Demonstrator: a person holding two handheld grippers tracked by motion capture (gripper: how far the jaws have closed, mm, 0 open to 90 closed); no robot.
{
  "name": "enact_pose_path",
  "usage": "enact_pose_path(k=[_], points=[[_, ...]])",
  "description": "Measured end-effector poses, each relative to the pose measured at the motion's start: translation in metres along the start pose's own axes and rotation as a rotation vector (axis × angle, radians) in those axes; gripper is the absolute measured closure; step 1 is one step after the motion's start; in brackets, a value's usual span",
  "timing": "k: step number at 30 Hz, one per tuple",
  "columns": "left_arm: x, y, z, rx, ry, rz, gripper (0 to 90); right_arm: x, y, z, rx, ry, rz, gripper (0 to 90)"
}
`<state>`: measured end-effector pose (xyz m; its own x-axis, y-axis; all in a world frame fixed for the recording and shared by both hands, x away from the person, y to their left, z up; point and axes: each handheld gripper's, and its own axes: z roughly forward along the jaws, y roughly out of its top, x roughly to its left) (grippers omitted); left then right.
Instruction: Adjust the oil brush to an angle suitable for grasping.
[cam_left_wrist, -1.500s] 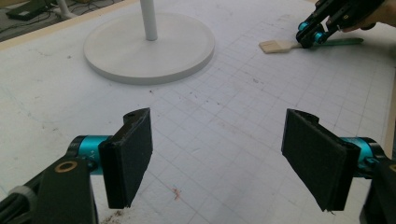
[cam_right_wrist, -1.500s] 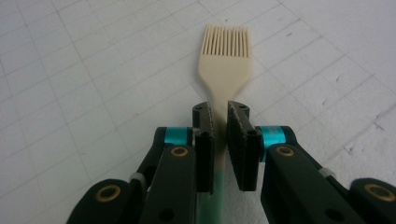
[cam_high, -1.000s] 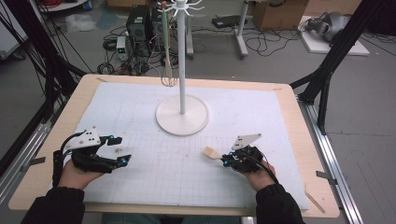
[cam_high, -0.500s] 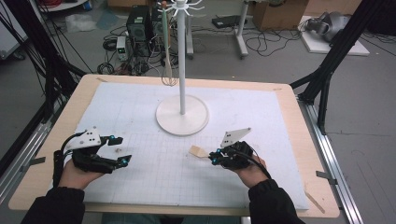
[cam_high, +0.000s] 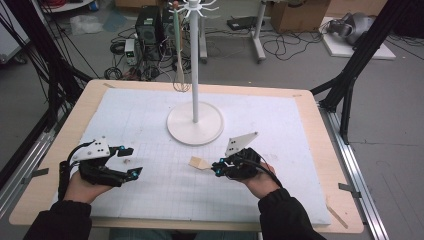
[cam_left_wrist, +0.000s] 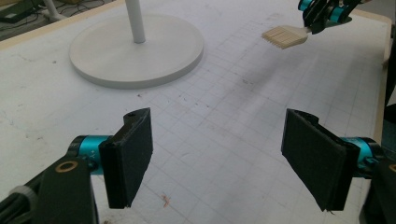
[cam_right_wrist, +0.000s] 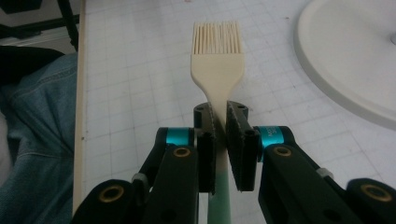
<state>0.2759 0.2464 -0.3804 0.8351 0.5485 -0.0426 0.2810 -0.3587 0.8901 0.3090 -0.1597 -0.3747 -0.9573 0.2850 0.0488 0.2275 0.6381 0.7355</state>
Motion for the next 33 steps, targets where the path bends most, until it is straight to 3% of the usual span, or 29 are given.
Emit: enact_pose_path(k=[33], points=[[-0.015,0.011,0.012,0.02,-0.084,0.056,25.9,0.016,0.049,0.031,0.01,0.127,-0.124,82.7]])
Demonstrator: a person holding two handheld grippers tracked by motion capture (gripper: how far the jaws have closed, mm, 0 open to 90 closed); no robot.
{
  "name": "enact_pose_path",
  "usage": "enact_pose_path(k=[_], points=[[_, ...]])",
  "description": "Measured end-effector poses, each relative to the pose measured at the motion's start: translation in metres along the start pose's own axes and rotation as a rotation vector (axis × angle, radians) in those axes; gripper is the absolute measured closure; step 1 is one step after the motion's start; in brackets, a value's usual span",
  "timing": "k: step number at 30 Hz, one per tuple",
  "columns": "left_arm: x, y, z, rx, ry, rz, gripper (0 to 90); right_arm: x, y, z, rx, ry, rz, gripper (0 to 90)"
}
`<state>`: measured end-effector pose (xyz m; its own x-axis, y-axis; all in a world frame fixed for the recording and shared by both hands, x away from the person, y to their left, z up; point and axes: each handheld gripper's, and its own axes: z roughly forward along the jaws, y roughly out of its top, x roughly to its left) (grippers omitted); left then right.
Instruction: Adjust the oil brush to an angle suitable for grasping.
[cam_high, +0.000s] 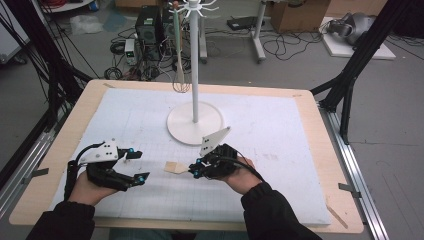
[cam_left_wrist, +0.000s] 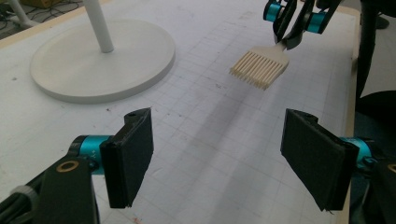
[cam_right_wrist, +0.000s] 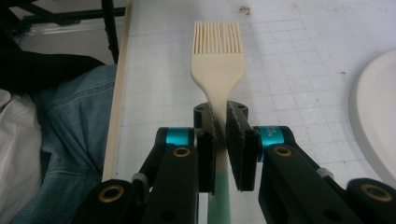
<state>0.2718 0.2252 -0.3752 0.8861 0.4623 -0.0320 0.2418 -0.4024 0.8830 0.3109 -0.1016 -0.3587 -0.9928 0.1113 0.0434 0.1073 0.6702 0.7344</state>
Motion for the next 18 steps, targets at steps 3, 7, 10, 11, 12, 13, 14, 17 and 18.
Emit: enact_pose_path(k=[3,7,10,11,12,13,14,17,18], points=[[-0.002,0.001,0.002,0.007,-0.014,0.009,26.0,0.001,0.003,0.003,0.007,0.011,-0.006,82.7],[-0.005,0.003,0.006,0.013,-0.03,0.021,25.9,0.002,0.006,0.007,0.011,0.018,-0.01,82.7],[-0.006,0.004,0.009,0.014,-0.045,0.025,25.9,0.003,0.008,0.008,0.012,0.024,-0.015,82.7],[-0.007,0.005,0.009,0.017,-0.049,0.027,25.9,0.003,0.009,0.009,0.013,0.024,-0.02,82.7],[-0.007,0.005,0.01,0.022,-0.052,0.033,26.0,0.003,0.009,0.009,0.017,0.027,-0.021,82.6],[-0.008,0.005,0.011,0.022,-0.056,0.031,25.9,0.003,0.01,0.01,0.013,0.025,-0.021,82.7],[-0.009,0.006,0.012,0.025,-0.06,0.035,26.0,0.003,0.011,0.01,0.013,0.028,-0.024,82.6],[-0.011,0.007,0.015,0.029,-0.07,0.043,26.0,0.004,0.014,0.013,0.016,0.034,-0.028,82.6],[-0.011,0.007,0.015,0.032,-0.074,0.049,25.9,0.005,0.015,0.014,0.015,0.039,-0.031,82.6]])
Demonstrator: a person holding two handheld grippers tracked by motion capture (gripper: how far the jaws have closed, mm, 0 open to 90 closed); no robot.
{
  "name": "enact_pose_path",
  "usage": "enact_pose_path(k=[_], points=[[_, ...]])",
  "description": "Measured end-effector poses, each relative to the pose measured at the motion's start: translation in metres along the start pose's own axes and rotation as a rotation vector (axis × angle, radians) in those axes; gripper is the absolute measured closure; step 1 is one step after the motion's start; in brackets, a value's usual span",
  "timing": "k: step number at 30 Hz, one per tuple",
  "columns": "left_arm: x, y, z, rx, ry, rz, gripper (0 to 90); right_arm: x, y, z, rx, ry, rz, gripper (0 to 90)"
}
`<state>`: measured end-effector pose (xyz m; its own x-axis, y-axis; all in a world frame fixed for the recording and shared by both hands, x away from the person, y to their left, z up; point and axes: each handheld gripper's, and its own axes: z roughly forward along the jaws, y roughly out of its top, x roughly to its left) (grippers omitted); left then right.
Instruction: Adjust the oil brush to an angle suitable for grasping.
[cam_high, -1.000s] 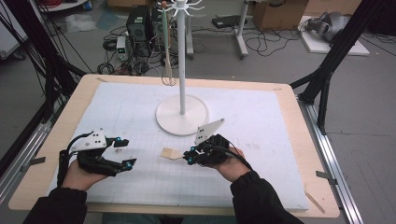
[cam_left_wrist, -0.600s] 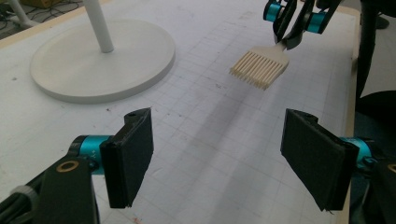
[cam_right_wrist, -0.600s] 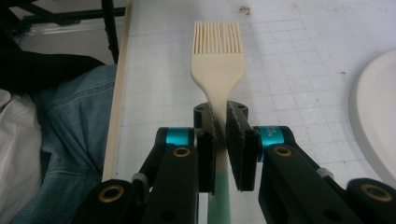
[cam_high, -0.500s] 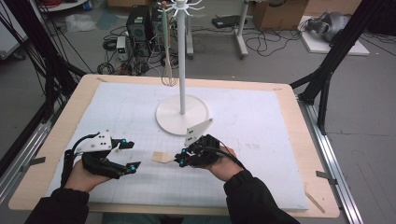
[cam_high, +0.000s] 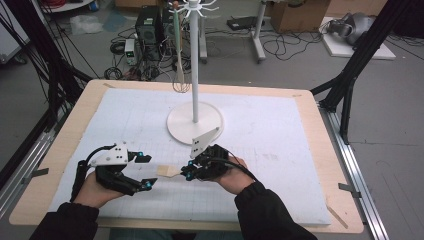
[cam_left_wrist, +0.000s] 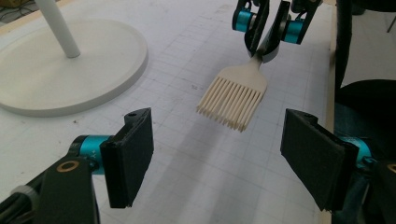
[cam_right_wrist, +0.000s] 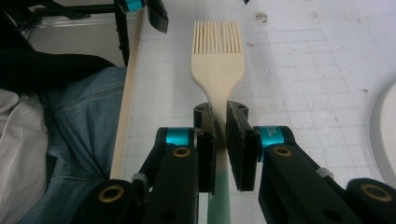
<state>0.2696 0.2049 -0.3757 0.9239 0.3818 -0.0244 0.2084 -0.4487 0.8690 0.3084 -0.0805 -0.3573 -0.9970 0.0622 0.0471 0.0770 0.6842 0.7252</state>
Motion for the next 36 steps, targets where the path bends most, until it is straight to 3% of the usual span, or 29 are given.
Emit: enact_pose_path(k=[21,36], points=[[-0.009,0.006,0.015,0.036,-0.077,0.046,27.5,0.008,0.014,0.016,0.015,0.053,-0.048,82.6],[-0.012,0.005,0.02,0.072,-0.14,0.08,44.8,0.012,0.019,0.022,0.02,0.076,-0.069,82.6]])
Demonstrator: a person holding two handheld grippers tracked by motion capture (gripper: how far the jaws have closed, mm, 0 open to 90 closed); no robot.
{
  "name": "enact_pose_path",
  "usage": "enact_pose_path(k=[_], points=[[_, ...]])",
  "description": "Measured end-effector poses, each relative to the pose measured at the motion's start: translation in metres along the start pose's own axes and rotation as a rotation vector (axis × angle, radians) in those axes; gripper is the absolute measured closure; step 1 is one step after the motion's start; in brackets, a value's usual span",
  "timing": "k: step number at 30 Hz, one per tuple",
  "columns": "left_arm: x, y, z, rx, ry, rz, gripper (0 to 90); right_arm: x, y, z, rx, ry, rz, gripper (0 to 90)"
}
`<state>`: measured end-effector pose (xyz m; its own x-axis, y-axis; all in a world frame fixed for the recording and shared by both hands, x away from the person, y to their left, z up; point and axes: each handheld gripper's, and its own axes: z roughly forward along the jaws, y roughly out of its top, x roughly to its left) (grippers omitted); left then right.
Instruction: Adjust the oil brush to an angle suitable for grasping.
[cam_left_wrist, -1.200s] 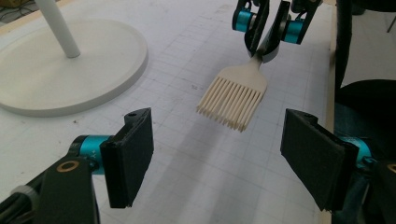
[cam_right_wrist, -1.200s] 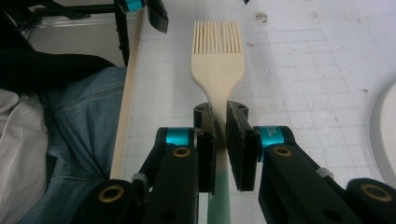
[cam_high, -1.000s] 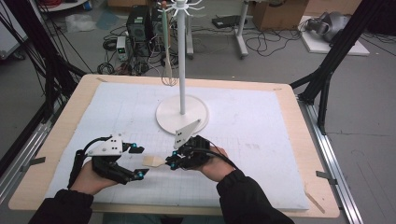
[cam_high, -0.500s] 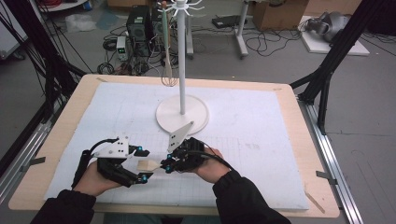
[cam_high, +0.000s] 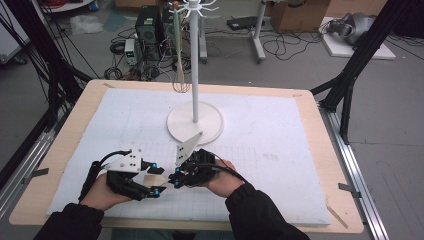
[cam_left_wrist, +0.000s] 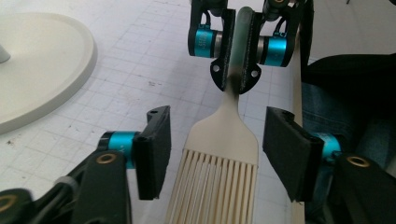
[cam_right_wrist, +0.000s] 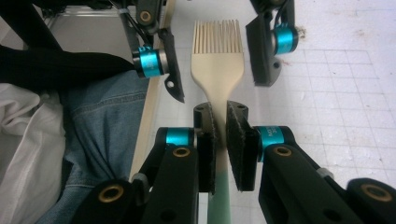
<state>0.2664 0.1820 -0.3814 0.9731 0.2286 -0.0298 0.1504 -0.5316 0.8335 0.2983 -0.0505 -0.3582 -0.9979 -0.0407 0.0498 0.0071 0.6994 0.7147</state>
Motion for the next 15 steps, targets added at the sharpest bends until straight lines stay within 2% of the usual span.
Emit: enact_pose_path(k=[6,11,15], points=[[0.0,-0.0004,0.0003,0.007,-0.015,0.01,49.3,0.0008,0.002,0.0,-0.001,0.006,-0.006,82.6],[-0.0005,-0.0009,0.0001,0.011,-0.023,0.02,57.1,0.0021,0.0024,0.0004,0.007,0.015,-0.003,82.6],[-0.0009,-0.0014,0.0009,0.015,-0.028,0.021,58.0,0.0026,0.0025,0.0008,0.011,0.018,-0.007,82.6]])
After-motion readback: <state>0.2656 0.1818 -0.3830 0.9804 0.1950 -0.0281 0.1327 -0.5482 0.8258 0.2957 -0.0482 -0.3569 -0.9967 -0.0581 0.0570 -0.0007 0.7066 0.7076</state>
